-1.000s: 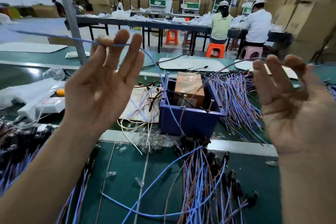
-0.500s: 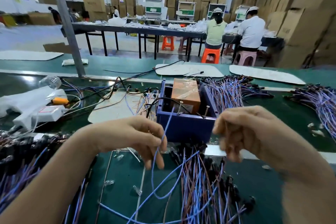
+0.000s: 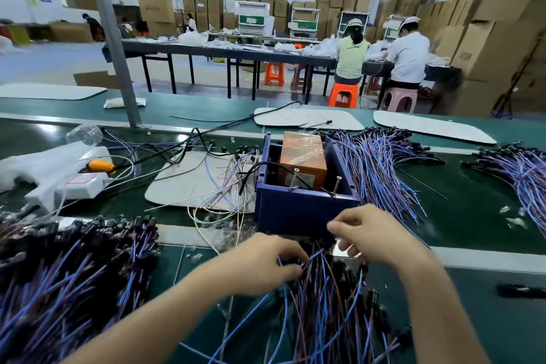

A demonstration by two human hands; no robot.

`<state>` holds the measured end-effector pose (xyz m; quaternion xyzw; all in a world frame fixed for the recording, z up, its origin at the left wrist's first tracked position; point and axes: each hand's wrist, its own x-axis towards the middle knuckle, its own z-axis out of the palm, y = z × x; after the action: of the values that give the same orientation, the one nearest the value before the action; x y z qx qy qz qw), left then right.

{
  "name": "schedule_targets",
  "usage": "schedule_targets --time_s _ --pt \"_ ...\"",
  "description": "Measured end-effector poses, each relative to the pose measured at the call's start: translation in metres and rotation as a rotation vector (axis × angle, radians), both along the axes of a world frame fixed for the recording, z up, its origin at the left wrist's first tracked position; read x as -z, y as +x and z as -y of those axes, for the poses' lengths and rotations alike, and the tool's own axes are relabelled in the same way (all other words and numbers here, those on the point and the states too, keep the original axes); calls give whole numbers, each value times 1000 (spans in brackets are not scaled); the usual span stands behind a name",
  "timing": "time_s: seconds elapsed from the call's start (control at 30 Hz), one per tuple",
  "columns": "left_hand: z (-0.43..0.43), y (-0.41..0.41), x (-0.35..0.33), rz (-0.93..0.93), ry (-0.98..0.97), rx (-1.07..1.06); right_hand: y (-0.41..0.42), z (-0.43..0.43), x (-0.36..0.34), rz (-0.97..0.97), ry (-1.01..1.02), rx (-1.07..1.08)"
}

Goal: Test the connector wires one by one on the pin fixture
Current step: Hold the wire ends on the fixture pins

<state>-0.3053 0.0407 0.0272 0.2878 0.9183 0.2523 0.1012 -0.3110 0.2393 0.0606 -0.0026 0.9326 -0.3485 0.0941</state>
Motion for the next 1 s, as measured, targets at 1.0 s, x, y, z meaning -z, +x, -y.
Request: schedule_targets --time_s 1.0 --pt "102 13 -24 -323 -802 -388 8 56 7 37 211 -467"
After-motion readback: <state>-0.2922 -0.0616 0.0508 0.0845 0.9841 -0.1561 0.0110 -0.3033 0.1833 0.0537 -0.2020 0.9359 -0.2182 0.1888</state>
